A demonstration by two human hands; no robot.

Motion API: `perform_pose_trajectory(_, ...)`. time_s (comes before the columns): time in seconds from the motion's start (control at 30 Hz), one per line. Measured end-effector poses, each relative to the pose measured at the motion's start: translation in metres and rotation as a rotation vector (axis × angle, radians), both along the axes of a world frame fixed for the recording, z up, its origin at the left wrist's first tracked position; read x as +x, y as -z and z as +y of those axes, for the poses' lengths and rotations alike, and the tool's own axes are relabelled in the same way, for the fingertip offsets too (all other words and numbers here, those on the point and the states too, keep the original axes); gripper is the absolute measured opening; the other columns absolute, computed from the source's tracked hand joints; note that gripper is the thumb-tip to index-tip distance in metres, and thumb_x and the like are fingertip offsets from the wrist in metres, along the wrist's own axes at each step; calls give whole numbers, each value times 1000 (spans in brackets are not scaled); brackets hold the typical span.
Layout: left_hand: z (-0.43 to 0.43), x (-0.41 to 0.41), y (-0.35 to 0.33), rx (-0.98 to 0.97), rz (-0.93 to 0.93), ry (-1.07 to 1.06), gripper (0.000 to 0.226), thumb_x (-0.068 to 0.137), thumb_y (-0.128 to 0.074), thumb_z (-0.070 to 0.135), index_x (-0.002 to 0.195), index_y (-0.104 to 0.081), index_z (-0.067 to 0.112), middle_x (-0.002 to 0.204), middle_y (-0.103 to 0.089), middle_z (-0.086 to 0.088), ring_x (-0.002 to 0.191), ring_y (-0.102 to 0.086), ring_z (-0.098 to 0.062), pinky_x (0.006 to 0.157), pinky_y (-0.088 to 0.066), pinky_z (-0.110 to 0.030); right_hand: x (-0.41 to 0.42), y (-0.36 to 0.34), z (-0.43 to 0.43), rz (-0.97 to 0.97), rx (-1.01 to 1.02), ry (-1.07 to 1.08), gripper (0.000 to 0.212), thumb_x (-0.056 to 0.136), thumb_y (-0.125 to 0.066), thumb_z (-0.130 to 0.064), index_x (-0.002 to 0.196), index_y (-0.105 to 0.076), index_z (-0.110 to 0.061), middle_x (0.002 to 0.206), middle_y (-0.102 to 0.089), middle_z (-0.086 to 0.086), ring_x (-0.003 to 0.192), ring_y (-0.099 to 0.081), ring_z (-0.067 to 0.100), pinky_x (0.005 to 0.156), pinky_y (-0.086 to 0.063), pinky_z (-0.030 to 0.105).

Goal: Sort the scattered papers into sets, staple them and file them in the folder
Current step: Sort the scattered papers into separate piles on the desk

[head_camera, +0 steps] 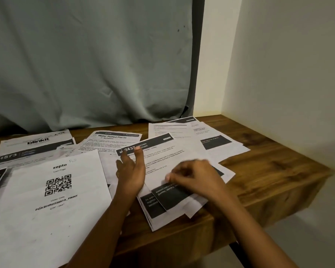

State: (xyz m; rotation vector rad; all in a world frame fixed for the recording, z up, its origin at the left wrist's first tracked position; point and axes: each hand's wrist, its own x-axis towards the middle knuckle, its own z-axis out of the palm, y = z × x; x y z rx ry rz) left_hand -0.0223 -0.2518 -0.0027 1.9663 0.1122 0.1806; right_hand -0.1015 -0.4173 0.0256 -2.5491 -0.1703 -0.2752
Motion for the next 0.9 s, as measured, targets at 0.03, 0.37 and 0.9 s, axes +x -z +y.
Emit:
perform_pose_trajectory(0.03, -1, -1, 0, 9, 0, 1, 73, 93, -20, 63, 152, -15, 20, 159, -16, -13, 145, -19, -35, 115, -21, -55, 10, -4, -7, -30, 56, 35, 50, 79, -59, -63, 105, -71, -22, 103, -71, -7, 90, -63, 4, 80, -55, 26)
perform_pose_trajectory(0.37, -5, -6, 0, 17, 5, 68, 99, 70, -20, 75, 152, -16, 20, 159, -17, -11, 145, -19, -34, 115, -23, -56, 75, 18, -44, 215, -125, 305, 54, 88, -57, -54, 120, -49, -11, 123, -57, 8, 97, -54, 16, 84, -45, 28)
perform_pose_trajectory(0.9, -6, -18, -4, 4, -24, 270, 91, 70, -32, 72, 148, -22, 27, 154, -28, 0, 139, -33, -24, 106, -34, -40, 89, 7, -59, 174, 150, 470, 37, 92, -57, -12, 128, -52, -4, 126, -56, 13, 108, -55, 25, 80, -42, 27)
